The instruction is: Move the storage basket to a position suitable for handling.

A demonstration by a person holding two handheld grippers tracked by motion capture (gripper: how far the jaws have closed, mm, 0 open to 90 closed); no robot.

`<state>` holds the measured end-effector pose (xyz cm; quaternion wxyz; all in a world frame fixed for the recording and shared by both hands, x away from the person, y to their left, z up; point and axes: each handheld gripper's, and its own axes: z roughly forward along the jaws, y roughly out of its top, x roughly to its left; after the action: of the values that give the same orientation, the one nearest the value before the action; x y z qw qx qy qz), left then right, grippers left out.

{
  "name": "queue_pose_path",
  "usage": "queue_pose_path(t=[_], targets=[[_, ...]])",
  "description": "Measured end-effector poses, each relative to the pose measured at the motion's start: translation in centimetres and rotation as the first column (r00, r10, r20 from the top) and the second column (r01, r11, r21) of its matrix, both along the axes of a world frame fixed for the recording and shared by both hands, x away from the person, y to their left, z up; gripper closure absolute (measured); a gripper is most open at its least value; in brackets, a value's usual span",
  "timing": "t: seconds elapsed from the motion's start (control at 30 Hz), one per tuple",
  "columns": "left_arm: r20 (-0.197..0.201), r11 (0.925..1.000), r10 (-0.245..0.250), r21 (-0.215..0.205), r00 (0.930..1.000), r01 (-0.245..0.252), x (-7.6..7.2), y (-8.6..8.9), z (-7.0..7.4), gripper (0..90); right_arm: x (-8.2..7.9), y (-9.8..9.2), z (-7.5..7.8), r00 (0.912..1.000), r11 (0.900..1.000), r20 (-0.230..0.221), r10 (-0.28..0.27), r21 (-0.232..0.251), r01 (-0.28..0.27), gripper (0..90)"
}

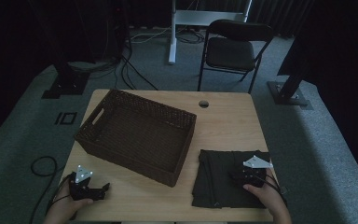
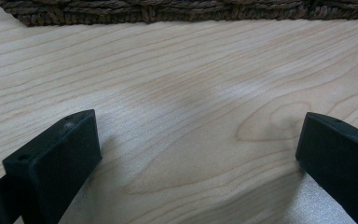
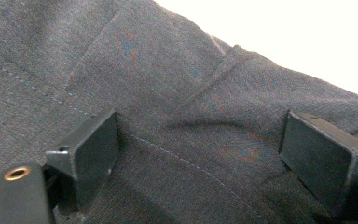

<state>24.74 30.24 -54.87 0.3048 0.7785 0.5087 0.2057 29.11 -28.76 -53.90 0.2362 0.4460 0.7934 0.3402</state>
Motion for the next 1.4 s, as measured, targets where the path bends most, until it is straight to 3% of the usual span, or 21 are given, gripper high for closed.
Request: queue_pose_path(t=[0.13, 0.33, 0.47, 0.67, 0.97, 1.27, 1.4], targets=[[0.001, 0.9989, -0.046, 0.004, 0.9989, 0.046, 0.0, 0.2, 0.0, 0.1, 0.1, -0.1, 0.1, 0.9999, 1.0, -0.01, 0.0, 0.007, 0.0, 11.4], [0.003, 0.9978, -0.066, 0.003, 0.9978, 0.066, -0.1, 0.4, 0.0, 0.1, -0.1, -0.1, 0.3, 1.0, 1.0, 0.002, -0.003, 0.011, 0.003, 12.5], [-0.001, 0.993, -0.118, 0.002, 0.993, 0.118, -0.1, 0.9, 0.0, 0.1, -0.2, -0.1, 0.9, 1.0, 0.999, 0.002, 0.0, 0.04, 0.0, 13.1], [0.015, 0.9956, -0.092, -0.016, 0.9957, 0.092, 0.0, 1.6, 0.3, 0.2, -0.4, 0.6, 1.8, 0.9998, 0.999, 0.019, 0.009, 0.043, -0.01, 13.1], [0.041, 0.9952, -0.093, -0.025, 0.9948, 0.094, 0.2, 2.6, 1.2, 0.2, -0.2, 2.8, 3.4, 0.9976, 0.993, 0.067, 0.02, 0.115, -0.027, 13.1], [0.068, 0.9959, -0.082, -0.032, 0.9943, 0.084, 0.8, 3.6, 2.0, 0.2, 0.1, 4.8, 3.5, 0.9966, 0.989, 0.067, 0.047, 0.14, -0.056, 12.9], [0.086, 0.9953, -0.07, -0.061, 0.9938, 0.075, 1.2, 4.1, 2.2, 0.2, 0.2, 6.0, 3.7, 0.9943, 0.986, 0.079, 0.072, 0.146, -0.083, 13.0]])
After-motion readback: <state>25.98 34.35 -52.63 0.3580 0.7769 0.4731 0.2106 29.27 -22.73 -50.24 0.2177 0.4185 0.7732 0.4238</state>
